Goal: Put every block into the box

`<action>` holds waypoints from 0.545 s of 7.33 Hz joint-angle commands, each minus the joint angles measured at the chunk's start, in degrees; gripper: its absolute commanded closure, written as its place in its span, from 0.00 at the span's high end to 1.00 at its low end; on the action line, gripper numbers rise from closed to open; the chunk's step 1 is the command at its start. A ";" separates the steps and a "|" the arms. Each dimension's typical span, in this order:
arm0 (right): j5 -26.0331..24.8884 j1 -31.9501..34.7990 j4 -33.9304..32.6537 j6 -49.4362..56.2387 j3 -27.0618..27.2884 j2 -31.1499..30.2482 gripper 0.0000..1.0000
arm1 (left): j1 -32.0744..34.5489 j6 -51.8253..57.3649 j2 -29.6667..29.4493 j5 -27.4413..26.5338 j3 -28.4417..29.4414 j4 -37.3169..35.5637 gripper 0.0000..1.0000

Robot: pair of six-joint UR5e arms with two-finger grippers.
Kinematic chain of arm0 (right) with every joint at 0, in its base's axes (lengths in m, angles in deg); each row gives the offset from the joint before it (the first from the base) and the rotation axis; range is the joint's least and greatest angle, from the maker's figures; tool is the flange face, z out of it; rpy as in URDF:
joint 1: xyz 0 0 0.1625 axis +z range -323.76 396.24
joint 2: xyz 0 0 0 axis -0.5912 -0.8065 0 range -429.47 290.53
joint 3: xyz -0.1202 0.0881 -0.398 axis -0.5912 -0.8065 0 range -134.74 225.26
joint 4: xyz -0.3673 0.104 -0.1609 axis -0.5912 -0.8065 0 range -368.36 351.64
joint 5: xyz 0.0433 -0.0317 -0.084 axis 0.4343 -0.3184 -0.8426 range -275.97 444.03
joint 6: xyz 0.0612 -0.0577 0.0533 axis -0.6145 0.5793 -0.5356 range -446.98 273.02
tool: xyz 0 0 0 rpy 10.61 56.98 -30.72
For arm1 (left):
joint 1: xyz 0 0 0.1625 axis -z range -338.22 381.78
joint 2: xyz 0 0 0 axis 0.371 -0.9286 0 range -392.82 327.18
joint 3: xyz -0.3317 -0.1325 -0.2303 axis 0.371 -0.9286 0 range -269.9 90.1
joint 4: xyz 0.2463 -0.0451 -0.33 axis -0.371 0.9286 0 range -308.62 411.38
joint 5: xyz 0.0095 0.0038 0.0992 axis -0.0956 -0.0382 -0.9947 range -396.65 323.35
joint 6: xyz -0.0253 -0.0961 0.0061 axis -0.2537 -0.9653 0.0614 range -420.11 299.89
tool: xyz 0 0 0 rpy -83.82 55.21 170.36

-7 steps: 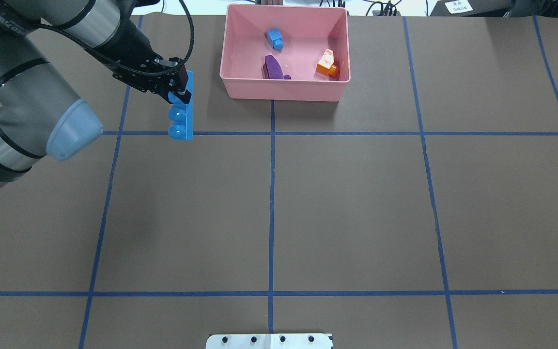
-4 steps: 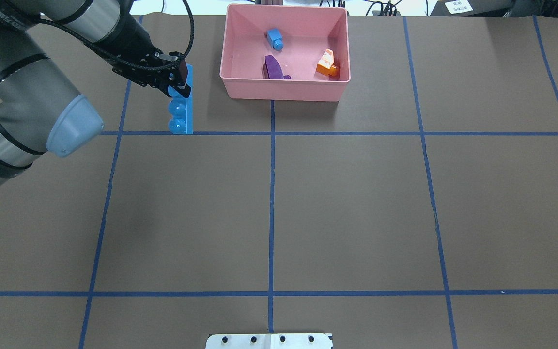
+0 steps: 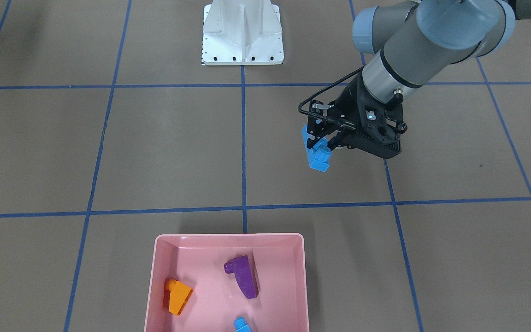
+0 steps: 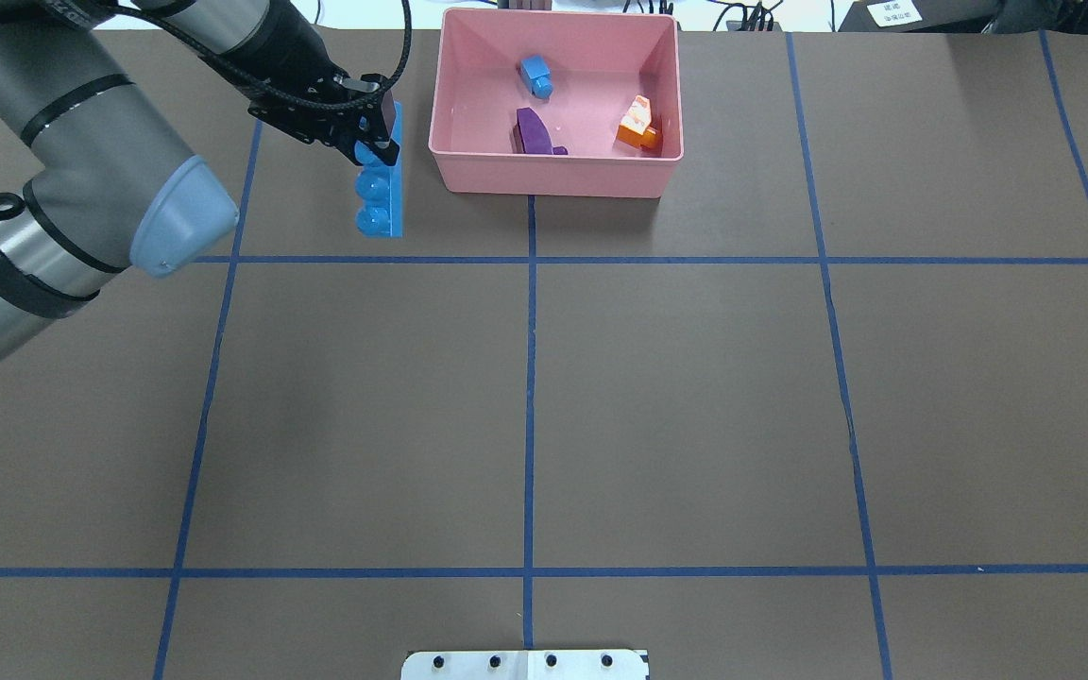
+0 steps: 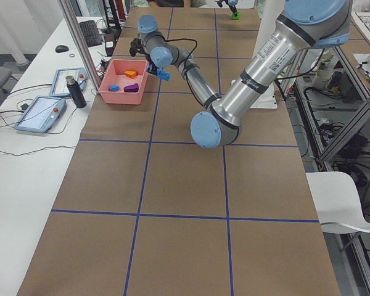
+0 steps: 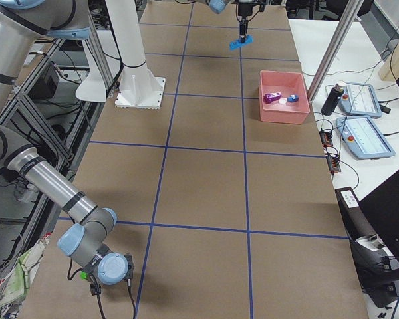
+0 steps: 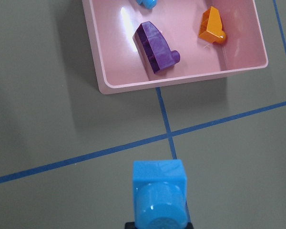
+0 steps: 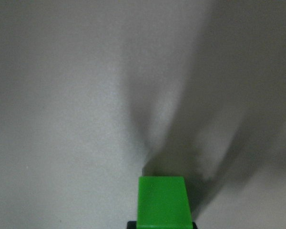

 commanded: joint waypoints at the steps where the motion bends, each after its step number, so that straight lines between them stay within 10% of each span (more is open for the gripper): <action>1: -0.83 0.25 3.04 0.16 0.90 -0.49 0.00 | -0.42 -6.36 -4.73 -0.03 3.38 0.61 0.00; 4: -8.89 4.44 0.16 1.12 6.27 -0.06 0.00 | -5.16 -22.03 -19.58 -10.71 20.40 4.36 0.00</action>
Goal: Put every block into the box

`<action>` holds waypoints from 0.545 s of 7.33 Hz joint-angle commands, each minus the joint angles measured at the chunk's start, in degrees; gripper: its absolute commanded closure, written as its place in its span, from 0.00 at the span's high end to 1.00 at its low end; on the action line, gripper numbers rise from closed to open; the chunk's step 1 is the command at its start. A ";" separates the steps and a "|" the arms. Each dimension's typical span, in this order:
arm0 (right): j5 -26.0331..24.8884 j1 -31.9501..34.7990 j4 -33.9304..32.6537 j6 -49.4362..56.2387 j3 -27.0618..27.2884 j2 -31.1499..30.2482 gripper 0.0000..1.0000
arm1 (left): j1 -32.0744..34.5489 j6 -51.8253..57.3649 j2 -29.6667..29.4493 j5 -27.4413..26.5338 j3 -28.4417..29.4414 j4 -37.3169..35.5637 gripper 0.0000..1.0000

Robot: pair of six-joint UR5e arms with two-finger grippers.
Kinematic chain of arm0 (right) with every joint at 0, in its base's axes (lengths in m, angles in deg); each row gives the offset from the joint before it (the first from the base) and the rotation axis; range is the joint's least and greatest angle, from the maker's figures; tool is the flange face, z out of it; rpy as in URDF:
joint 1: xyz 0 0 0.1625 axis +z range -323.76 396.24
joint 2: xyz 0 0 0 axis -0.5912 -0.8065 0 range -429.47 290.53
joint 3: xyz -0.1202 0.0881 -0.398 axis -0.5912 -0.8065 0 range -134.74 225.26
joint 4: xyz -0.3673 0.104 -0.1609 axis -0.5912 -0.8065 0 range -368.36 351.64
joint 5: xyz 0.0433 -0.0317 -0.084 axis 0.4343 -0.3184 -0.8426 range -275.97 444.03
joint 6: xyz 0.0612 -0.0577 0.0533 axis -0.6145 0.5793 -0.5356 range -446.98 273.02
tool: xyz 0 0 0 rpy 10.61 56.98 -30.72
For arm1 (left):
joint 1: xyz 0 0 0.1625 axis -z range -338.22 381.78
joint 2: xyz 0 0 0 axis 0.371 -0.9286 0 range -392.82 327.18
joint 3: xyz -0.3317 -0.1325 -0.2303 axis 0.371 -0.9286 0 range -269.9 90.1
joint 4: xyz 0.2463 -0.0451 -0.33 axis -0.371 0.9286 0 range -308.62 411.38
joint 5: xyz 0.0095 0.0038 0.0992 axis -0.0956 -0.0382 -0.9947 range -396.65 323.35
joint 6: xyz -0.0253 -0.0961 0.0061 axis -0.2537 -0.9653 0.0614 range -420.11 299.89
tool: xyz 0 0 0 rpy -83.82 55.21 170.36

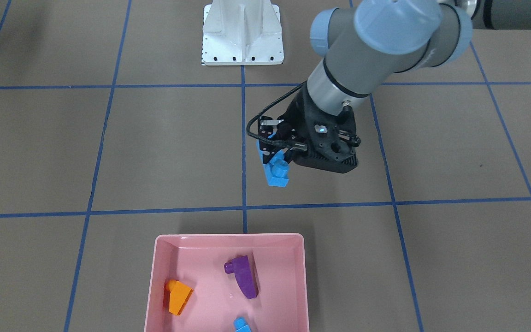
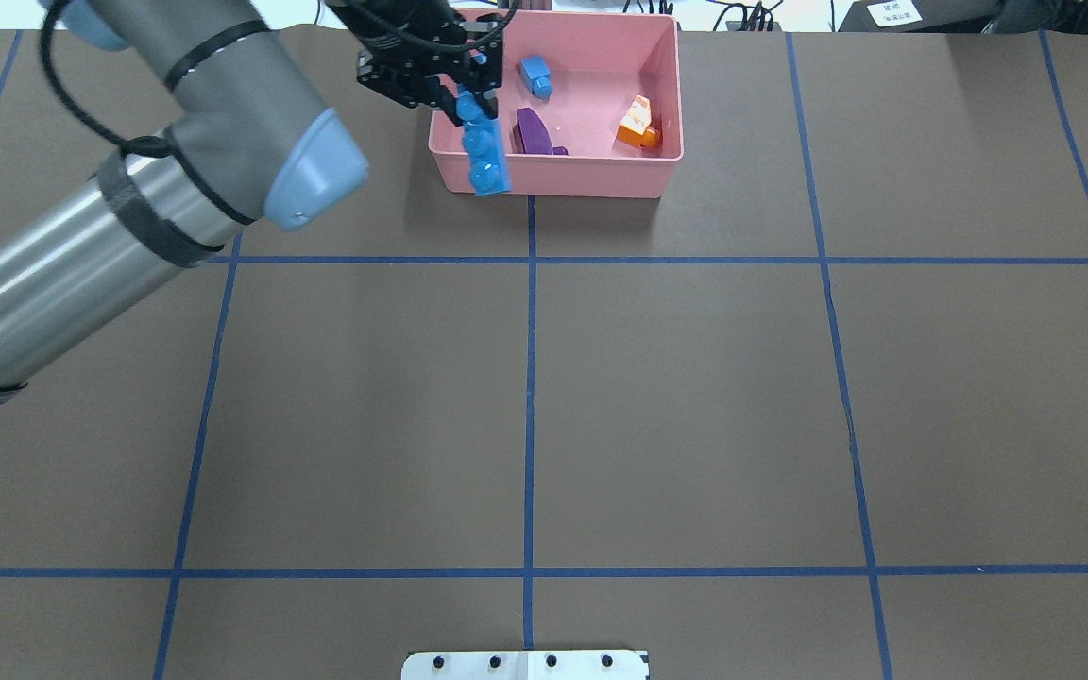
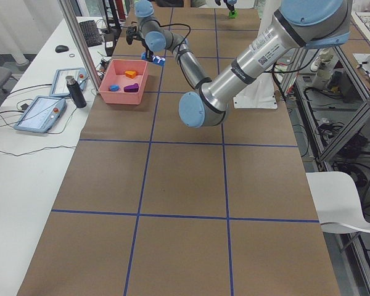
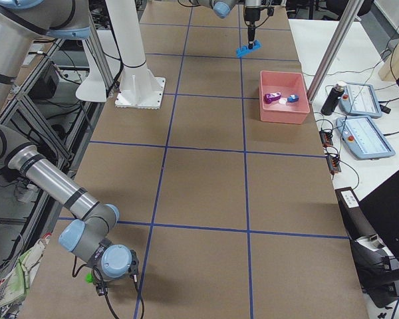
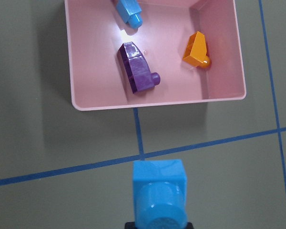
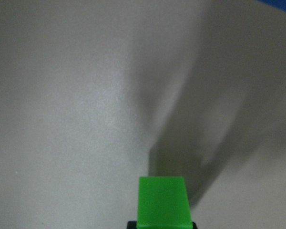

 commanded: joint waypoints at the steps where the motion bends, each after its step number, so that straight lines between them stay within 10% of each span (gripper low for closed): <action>1: -7.35 6.37 -5.05 3.86 3.91 0.66 0.00 | -2.16 -8.98 -6.89 -7.94 14.31 10.43 0.00; 4: -24.07 20.36 -18.00 9.16 11.83 10.92 0.00 | -3.30 -11.82 -8.39 -18.42 28.76 27.18 0.00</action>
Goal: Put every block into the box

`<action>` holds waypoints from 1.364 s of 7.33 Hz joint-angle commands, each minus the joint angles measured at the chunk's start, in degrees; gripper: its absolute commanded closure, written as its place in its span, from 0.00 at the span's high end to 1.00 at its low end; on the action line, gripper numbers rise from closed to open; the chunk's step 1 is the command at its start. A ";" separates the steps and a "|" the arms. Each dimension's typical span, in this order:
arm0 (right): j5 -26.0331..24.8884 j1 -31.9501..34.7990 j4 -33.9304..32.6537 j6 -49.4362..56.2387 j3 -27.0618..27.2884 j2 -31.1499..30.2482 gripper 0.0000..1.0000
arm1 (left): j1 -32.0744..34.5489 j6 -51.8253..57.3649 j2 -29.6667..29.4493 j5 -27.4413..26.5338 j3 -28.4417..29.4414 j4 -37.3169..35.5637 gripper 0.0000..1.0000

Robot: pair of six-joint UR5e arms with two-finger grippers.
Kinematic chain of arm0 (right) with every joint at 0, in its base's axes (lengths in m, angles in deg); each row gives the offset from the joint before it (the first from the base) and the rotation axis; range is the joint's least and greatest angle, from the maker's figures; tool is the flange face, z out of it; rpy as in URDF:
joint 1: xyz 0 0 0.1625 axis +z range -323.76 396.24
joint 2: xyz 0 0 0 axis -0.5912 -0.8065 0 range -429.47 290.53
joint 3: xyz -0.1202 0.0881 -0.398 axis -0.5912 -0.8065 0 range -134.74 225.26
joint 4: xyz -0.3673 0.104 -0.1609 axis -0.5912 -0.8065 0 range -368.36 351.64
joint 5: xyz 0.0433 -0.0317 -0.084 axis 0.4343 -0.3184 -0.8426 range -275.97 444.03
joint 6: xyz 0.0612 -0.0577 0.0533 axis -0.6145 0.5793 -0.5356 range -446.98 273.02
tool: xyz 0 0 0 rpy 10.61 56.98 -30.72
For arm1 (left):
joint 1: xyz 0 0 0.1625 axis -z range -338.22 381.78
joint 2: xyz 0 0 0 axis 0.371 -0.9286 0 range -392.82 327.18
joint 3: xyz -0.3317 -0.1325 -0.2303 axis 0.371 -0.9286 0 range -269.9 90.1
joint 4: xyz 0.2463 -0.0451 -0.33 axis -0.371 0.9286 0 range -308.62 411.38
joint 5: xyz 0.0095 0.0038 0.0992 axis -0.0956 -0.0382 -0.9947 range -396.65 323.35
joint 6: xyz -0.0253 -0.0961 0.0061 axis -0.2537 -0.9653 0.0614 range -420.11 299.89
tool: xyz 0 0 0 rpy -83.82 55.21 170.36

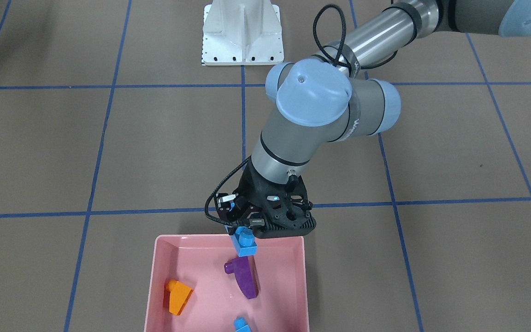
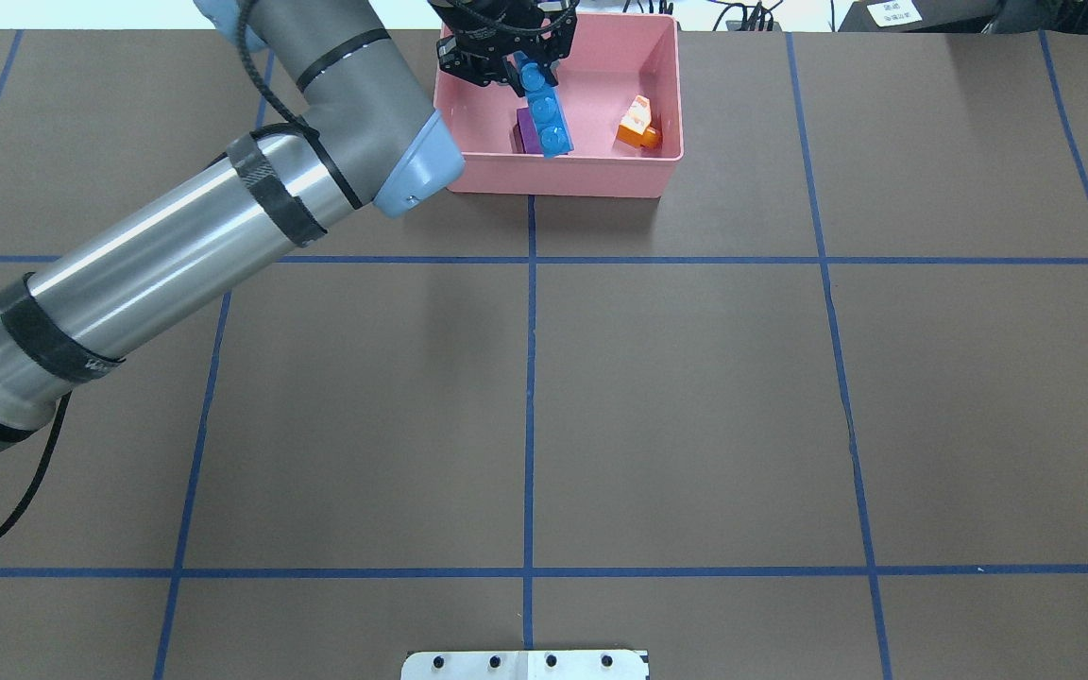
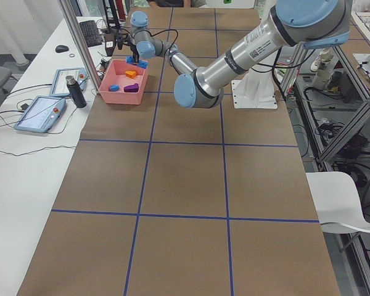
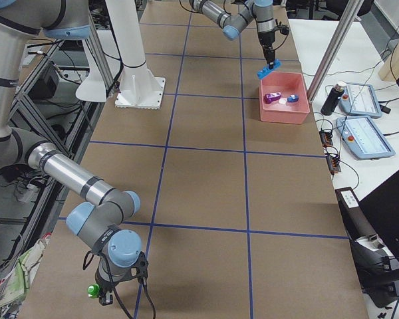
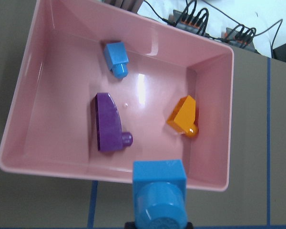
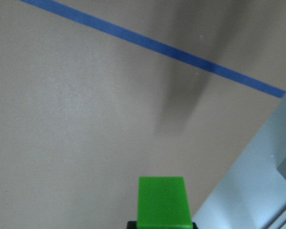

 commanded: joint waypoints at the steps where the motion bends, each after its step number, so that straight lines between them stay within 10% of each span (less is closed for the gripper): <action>1: -5.53 4.51 -3.33 1.62 1.97 5.73 0.00 | -0.41 -4.71 -1.39 -4.59 6.62 7.31 0.00; 4: -6.50 5.57 -3.42 1.54 2.94 12.23 0.00 | -2.77 -12.04 -3.24 -14.34 12.33 11.63 0.00; 5: -6.06 5.74 -2.99 0.49 3.03 13.99 0.00 | -2.87 -12.57 -2.89 -14.36 12.26 11.63 0.86; 6: -5.54 5.74 -2.98 -1.09 3.03 16.88 0.00 | -3.57 -12.22 -1.93 -14.45 11.91 11.63 1.00; 10: 9.10 -1.08 -2.72 -20.89 2.94 30.49 0.00 | 0.36 -10.03 3.93 -9.91 7.45 10.93 1.00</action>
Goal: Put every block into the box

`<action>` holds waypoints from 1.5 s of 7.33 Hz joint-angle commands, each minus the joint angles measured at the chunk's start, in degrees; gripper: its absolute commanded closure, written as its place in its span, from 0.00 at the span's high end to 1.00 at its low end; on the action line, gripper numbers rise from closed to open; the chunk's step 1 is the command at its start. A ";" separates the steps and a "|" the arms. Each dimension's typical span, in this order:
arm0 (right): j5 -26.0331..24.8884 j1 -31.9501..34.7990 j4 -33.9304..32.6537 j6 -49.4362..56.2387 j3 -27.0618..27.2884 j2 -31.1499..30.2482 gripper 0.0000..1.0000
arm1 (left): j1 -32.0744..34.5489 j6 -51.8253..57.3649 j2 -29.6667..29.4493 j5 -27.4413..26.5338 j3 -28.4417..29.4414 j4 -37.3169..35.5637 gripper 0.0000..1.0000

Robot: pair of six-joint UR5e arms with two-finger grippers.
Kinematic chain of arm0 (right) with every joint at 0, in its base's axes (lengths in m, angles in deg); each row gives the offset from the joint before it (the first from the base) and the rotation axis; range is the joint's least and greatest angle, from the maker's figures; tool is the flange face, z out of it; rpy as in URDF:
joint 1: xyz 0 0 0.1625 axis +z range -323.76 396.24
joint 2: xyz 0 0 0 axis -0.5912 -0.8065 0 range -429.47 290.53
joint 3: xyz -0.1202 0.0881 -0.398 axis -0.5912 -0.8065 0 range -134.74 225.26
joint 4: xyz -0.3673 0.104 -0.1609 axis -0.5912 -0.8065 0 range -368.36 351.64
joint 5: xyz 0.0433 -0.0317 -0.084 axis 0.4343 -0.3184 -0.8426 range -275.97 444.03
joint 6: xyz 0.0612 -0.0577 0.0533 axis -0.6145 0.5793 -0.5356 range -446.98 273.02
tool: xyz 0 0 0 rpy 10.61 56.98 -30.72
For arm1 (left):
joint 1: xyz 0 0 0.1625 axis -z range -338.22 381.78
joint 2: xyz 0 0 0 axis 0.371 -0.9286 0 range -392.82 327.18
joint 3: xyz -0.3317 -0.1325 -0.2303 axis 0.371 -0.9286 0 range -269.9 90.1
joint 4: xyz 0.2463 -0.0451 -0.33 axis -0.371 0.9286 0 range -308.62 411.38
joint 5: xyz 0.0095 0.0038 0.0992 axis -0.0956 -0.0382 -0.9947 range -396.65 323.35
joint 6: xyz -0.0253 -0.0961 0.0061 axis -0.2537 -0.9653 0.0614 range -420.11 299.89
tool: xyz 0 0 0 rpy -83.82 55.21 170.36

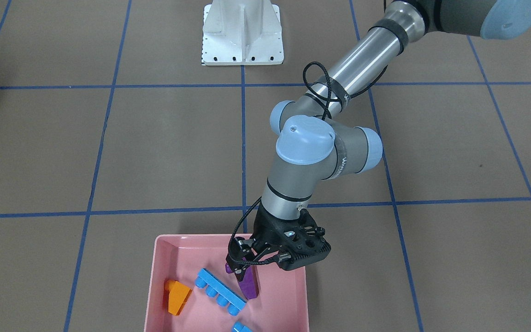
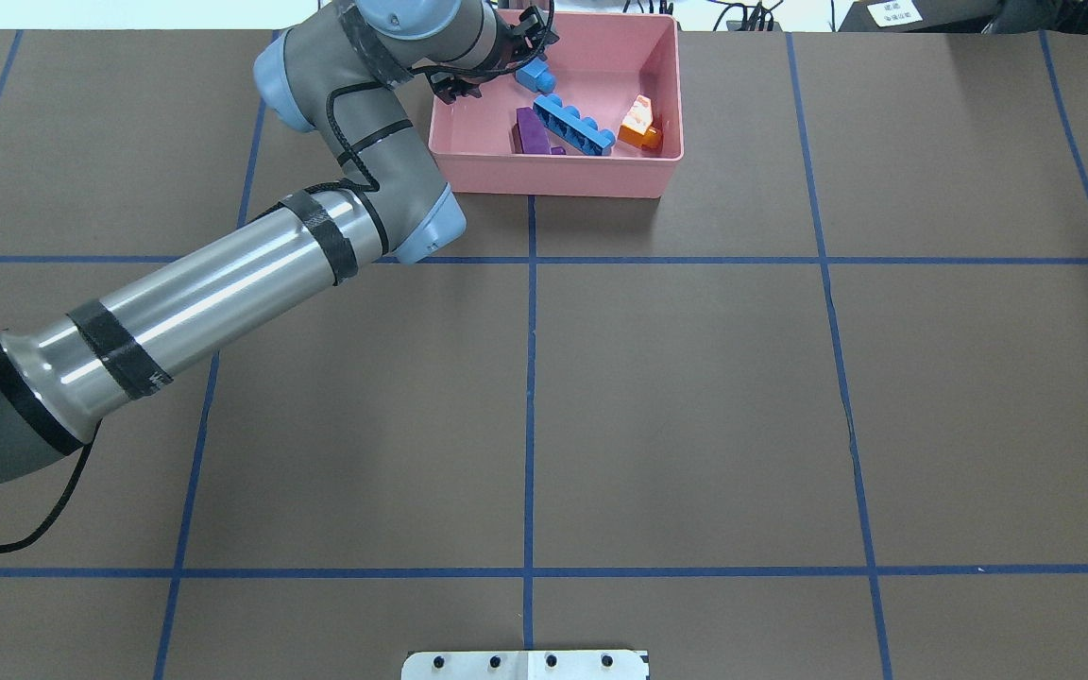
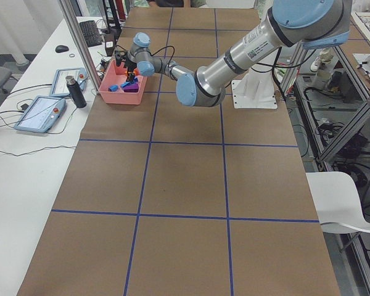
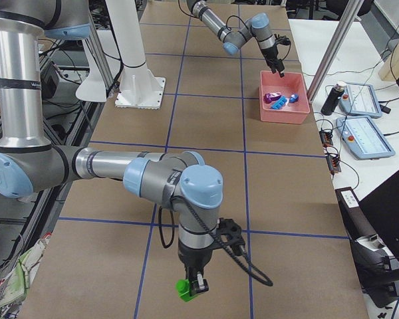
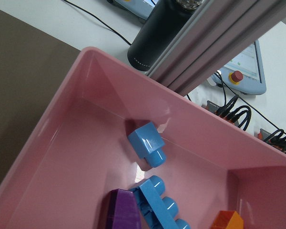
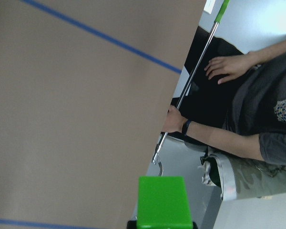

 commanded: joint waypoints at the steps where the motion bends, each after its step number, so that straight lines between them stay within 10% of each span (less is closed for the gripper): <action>1: 9.95 -5.76 0.26 -13.01 0.18 6.61 0.00 | 5.50 0.63 7.10 8.16 -6.16 -0.86 1.00; 4: 18.22 -18.13 4.99 -34.60 0.10 15.57 0.00 | 15.79 6.14 13.97 20.67 -17.41 -9.80 1.00; 8: 18.17 -38.08 8.17 -66.01 -0.78 33.30 0.00 | 23.01 21.95 27.67 21.75 -30.96 -18.61 1.00; 11: 13.36 -48.47 15.66 -76.13 -16.79 49.65 0.00 | 27.41 31.63 31.56 21.75 -31.69 -19.50 1.00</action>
